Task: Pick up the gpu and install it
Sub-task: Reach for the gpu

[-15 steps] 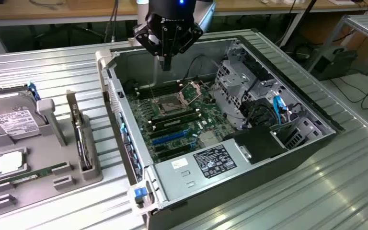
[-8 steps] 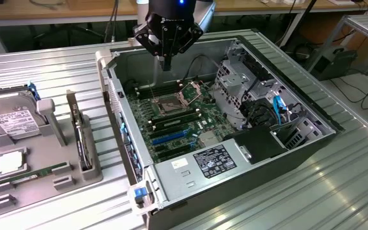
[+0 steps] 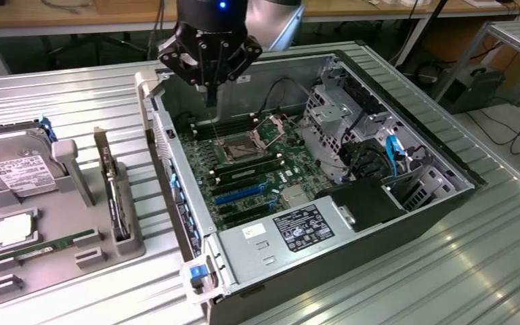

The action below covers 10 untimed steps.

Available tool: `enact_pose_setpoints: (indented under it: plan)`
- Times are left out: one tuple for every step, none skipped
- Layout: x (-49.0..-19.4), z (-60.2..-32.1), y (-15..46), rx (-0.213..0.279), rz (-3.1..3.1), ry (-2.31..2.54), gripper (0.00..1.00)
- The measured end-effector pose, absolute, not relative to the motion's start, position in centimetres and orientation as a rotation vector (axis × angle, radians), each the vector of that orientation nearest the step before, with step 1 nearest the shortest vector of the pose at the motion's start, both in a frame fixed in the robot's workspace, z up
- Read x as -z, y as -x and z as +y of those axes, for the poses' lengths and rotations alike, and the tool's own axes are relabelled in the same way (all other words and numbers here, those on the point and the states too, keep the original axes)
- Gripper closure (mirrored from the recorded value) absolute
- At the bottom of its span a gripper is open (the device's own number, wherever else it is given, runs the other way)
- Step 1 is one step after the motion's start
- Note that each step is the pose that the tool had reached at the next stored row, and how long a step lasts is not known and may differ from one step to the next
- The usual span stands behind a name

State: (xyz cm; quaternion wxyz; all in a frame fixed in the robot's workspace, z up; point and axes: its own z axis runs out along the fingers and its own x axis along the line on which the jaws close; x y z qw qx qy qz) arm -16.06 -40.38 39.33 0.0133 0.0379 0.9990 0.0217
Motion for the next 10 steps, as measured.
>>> enact_pose_setpoints:
  plan:
    - [-39.3, -40.6, 16.8, -0.068, 3.112, -0.118, 0.89]
    - [-39.3, -40.7, 17.4, -0.068, 3.112, -0.118, 0.89]
    - [-39.3, -40.8, 17.8, -0.068, 3.112, -0.118, 0.89]
    - [-39.3, -40.9, 18.3, -0.068, 3.112, -0.118, 0.89]
    - [-39.3, -41.0, 18.8, -0.068, 3.112, -0.118, 0.89]
    - [-39.3, -41.0, 19.2, -0.068, 3.112, -0.118, 0.89]
    - [-39.3, -41.2, 19.8, -0.068, 3.112, -0.118, 0.89]
    - [-39.3, -41.3, 20.2, -0.068, 3.112, -0.118, 0.89]
    - [-39.3, -41.3, 20.7, -0.068, 3.112, -0.118, 0.89]
    - [-39.3, -41.5, 21.3, -0.068, 3.112, -0.118, 0.89]
